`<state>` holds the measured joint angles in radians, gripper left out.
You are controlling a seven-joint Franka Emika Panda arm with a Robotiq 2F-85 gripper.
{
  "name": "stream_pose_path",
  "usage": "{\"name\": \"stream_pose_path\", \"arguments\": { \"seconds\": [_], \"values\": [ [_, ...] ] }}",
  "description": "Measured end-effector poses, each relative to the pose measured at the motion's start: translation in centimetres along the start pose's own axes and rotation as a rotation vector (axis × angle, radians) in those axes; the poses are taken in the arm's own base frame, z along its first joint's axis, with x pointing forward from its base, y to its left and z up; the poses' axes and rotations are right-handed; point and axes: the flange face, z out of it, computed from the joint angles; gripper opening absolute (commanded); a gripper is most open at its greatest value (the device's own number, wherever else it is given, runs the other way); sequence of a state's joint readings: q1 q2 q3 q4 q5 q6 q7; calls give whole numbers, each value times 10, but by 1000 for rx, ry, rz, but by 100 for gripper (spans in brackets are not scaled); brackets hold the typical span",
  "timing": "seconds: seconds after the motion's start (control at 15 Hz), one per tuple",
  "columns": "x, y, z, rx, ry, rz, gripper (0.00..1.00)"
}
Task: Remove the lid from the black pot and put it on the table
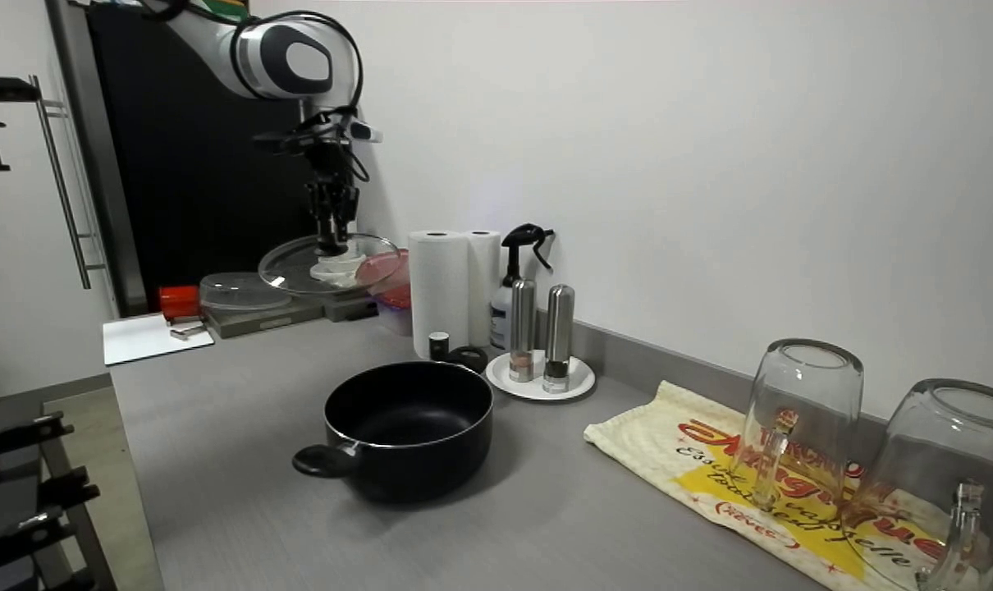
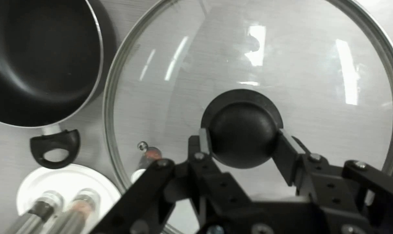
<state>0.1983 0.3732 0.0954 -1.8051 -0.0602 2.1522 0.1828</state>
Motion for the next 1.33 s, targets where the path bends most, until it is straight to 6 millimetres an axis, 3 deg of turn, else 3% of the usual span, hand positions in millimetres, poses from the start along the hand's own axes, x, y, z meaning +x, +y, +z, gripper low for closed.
{"name": "stream_pose_path", "arguments": {
  "seconds": [0.2,0.33,0.53,0.73,0.93,1.13,1.33],
  "values": [
    [-8,-91,16,-55,-32,-177,24],
    [-11,-141,39,-90,-43,-277,24],
    [-9,-188,88,-136,-54,-370,24],
    [-1,-201,146,-165,-73,-390,24],
    [9,-194,197,-179,-106,-377,24],
    [19,-186,227,-191,-120,-362,24],
    [29,-184,239,-195,-116,-351,24]
  ]
}}
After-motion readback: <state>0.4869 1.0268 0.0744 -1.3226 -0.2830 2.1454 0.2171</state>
